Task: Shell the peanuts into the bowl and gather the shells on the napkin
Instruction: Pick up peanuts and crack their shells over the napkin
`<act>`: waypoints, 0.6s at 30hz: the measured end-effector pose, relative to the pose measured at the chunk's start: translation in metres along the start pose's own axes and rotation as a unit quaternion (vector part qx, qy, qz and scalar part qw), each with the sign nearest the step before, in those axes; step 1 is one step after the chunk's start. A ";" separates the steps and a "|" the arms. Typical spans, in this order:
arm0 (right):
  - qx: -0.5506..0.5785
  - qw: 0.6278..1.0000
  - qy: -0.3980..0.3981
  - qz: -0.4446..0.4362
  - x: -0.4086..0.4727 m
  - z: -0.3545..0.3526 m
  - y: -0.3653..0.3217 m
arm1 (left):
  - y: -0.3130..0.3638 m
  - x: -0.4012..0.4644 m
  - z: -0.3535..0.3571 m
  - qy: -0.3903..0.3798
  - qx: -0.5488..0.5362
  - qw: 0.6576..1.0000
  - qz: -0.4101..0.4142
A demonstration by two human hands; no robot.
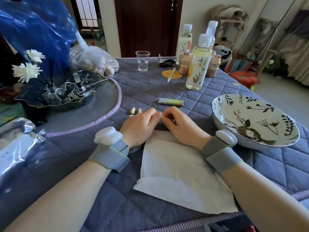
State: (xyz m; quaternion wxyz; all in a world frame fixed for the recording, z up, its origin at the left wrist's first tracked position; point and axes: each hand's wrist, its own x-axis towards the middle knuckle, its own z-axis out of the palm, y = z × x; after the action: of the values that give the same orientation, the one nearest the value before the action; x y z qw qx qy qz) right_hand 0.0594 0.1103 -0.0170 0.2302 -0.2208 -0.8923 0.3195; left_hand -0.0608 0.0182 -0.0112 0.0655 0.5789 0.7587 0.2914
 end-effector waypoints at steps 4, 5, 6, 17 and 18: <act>0.035 0.999 -0.018 0.006 0.001 -0.001 -0.002 | -0.004 0.002 0.003 0.015 -0.091 0.996 0.012; 0.049 0.998 -0.026 0.013 0.001 -0.002 -0.004 | -0.003 0.002 0.004 0.022 -0.130 0.991 0.011; 0.064 0.997 -0.031 0.020 0.000 -0.002 -0.005 | -0.001 0.003 0.004 0.029 -0.168 0.985 0.007; 0.154 0.987 0.041 0.027 -0.001 -0.004 -0.014 | 0.016 0.008 0.014 0.086 -0.294 0.952 0.006; 0.157 0.986 0.042 0.026 -0.001 -0.004 -0.014 | 0.016 0.007 0.014 0.090 -0.287 0.954 0.011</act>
State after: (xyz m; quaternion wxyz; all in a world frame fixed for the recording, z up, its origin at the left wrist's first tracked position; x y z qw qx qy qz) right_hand 0.0587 0.1019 -0.0051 0.2904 -0.2183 -0.8148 0.4517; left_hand -0.0437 0.0325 -0.0124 0.1570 0.5150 0.6398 0.5485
